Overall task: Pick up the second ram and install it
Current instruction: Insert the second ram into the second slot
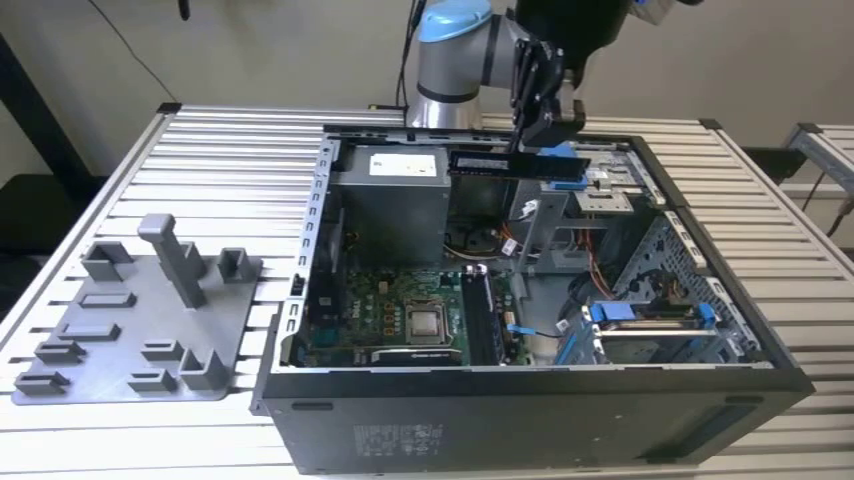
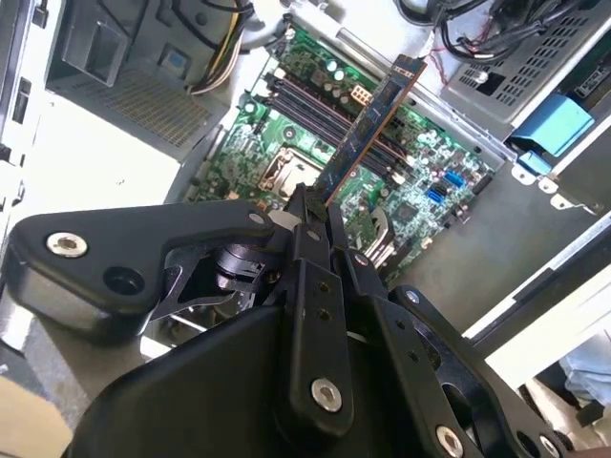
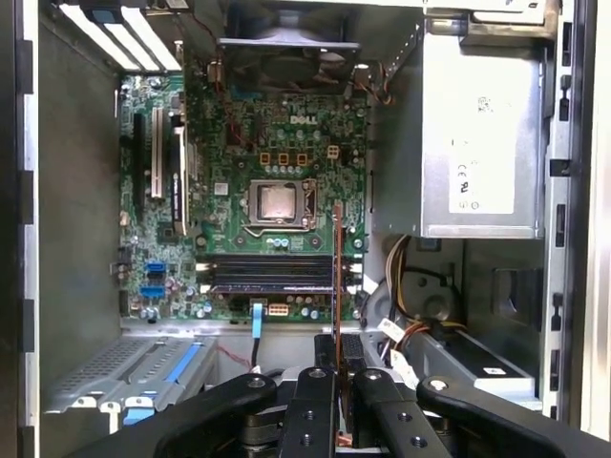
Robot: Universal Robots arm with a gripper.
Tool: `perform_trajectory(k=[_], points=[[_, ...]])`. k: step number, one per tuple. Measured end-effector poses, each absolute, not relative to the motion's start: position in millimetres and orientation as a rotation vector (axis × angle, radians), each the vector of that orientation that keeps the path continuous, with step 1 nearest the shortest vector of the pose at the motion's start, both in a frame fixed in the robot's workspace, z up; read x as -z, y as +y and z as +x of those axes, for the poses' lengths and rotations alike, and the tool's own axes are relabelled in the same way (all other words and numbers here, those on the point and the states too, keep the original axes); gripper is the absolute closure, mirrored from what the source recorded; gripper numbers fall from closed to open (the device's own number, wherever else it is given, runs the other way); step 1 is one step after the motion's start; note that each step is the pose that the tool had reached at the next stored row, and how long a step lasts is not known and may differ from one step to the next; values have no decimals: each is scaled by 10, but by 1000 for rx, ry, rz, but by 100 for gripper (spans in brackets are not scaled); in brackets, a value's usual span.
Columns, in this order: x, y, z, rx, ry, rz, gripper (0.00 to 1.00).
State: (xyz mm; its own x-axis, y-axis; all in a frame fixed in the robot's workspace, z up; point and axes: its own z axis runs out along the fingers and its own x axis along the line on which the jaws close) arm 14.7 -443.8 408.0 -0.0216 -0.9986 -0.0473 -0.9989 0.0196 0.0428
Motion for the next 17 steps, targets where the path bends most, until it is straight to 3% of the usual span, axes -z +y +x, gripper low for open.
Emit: perform_trajectory(k=[17], points=[[-4069,-4439,147,-99,2407,-2003,86]])
